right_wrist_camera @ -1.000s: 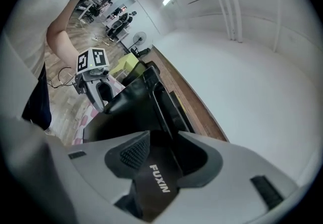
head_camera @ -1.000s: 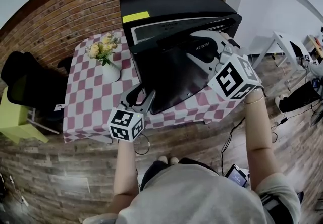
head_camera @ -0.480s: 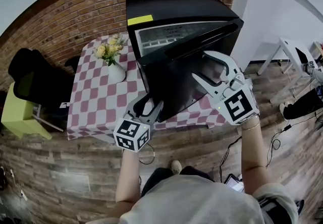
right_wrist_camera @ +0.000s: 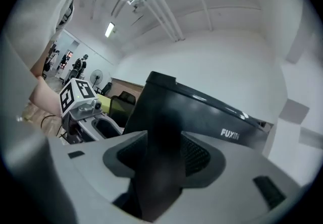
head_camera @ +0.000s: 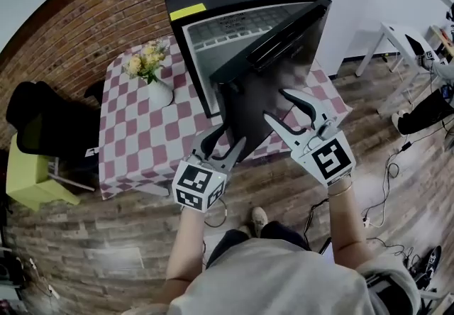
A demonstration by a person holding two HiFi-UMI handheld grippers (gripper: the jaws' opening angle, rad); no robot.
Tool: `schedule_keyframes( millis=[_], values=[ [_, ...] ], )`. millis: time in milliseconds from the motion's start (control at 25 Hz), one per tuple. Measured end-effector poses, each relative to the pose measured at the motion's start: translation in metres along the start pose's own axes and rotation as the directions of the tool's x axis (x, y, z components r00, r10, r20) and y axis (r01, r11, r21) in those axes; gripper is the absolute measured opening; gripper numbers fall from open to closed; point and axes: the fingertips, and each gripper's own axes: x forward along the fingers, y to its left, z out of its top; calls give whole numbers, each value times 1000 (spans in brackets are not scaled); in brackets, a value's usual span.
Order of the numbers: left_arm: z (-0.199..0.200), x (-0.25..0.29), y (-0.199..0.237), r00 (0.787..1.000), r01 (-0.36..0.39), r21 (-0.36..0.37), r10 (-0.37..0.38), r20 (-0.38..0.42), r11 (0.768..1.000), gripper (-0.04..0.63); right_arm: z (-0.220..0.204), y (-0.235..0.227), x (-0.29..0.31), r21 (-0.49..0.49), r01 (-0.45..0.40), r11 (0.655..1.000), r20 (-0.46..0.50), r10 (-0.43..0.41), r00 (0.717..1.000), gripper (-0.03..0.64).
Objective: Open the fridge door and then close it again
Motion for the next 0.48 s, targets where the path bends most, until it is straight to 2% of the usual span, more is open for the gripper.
schedule_keyframes(
  millis=[160, 480],
  values=[
    [0, -3, -16, 998, 60, 11, -60, 1, 998, 183, -6, 23, -11, 56, 18, 998, -25, -17, 1000, 192],
    [0, -8, -50, 987, 161, 33, -161, -5, 986, 183, -14, 53, -41, 149, 114, 982, -78, -104, 992, 201]
  ],
)
